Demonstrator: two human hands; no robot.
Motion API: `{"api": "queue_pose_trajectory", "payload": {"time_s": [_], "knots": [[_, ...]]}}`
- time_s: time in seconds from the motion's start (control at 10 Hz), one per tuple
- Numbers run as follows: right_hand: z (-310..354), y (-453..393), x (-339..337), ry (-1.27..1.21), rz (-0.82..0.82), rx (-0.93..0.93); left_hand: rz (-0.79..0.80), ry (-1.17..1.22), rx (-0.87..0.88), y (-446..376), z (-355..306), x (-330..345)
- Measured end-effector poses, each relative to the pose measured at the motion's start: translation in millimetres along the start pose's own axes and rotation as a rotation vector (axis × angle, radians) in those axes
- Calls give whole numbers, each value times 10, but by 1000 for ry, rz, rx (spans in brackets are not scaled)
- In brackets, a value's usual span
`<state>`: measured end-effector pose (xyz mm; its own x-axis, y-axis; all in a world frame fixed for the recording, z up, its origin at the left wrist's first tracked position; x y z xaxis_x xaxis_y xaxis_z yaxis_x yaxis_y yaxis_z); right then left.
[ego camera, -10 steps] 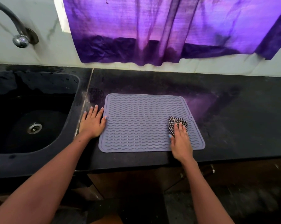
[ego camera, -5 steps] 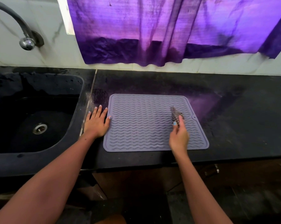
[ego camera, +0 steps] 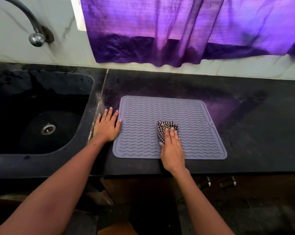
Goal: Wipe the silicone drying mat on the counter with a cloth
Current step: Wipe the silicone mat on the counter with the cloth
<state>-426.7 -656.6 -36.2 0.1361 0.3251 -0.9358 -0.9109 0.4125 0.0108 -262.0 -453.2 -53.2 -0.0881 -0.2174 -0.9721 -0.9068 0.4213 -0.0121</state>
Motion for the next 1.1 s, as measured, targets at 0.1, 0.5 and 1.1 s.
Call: {"api": "queue_pose_trajectory", "payload": {"time_s": [0.1,0.5,1.1], "knots": [[-16,-7,-67,-102,-57,25,4,1,4,7,-7,-10],[440,79,-76,-332,2,10,0,-1,6,13,-3,-23],[351,-158,1,-556,245,145,9,5,7,9,-12,-16]]}}
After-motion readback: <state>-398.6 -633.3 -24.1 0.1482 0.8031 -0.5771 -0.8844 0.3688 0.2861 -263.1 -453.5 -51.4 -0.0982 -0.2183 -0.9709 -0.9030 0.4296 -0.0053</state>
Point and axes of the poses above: each hand's wrist, its own y-axis away from the middle knuckle, its own x-axis out of the palm, z = x × y, the point moved 9 cm from there along -y, towards the middle knuckle, and after that the axes turned 6 degrees about x, right-handed, at the moved point
